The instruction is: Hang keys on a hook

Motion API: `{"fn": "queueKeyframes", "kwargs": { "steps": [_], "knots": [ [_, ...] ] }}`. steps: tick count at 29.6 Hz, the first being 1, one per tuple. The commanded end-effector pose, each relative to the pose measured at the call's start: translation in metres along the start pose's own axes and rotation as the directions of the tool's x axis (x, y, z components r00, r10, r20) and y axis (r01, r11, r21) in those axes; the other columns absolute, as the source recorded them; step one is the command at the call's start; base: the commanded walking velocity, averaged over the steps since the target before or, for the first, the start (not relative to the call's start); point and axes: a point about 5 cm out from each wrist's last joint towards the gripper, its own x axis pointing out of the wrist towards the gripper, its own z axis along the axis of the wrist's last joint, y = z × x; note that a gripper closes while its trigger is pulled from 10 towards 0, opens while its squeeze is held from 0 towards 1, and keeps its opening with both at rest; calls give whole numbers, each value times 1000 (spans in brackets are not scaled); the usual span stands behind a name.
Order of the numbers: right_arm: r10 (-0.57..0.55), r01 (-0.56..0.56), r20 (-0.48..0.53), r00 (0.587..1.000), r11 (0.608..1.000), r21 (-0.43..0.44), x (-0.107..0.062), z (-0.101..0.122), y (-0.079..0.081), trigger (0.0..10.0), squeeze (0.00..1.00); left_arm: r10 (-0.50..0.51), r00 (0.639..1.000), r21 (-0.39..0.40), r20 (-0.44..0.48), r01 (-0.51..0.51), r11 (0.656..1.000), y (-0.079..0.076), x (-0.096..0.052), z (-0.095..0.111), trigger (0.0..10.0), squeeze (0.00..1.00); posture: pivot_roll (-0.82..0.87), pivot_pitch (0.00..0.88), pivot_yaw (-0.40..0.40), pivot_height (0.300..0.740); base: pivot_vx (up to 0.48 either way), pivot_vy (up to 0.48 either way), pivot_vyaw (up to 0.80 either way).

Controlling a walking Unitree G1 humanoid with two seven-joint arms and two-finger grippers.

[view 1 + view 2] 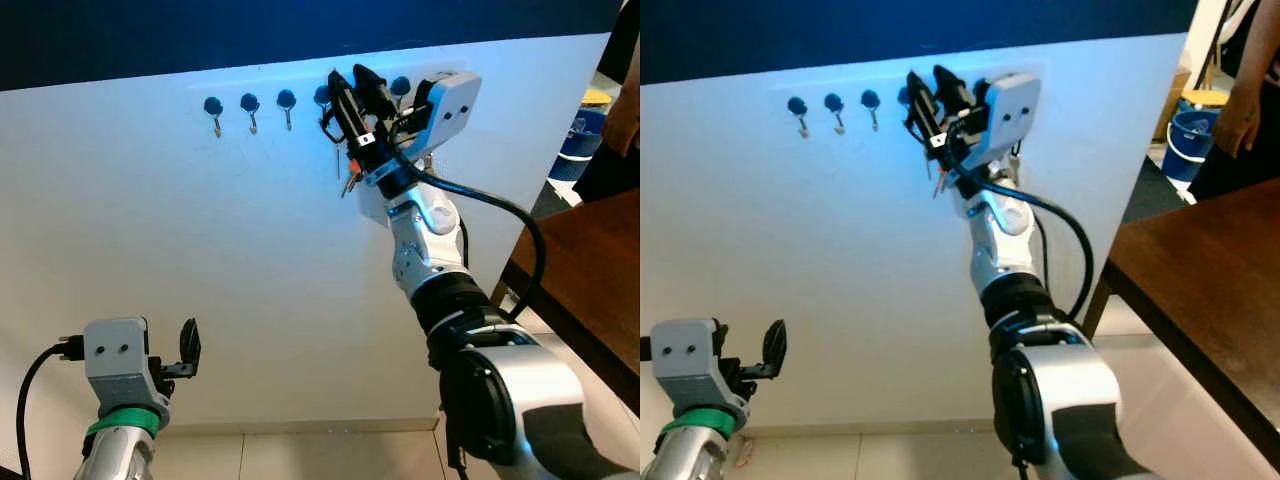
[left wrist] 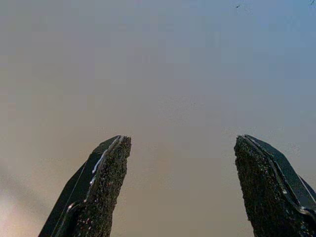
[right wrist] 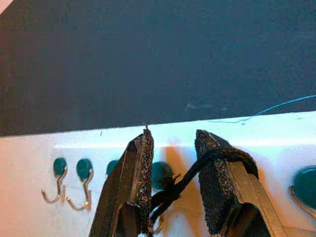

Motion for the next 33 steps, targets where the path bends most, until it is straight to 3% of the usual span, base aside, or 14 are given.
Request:
{"fn": "queueKeyframes", "kwargs": {
  "steps": [1,14,26,33],
  "knots": [
    [31,-30,-67,997,999,25,-6,-16,13,10000,0,20,1000,15,4,-20,1000,7,-3,1,10000,0,-159,139,177,740,0,0,0],
    [87,-85,-94,992,996,27,-18,-28,27,10000,0,24,1000,17,4,-24,1000,9,-3,2,10000,0,-159,141,178,740,0,0,0],
    [94,-92,-99,991,995,27,-30,-32,31,10000,0,23,1000,12,2,-23,1000,8,-3,1,10000,0,-167,149,181,740,0,0,0],
    [81,-75,-143,986,996,46,-52,-42,37,10000,0,24,1000,11,-2,-24,1000,8,-4,1,10000,0,-167,149,181,740,0,0,0]
  ]
}}
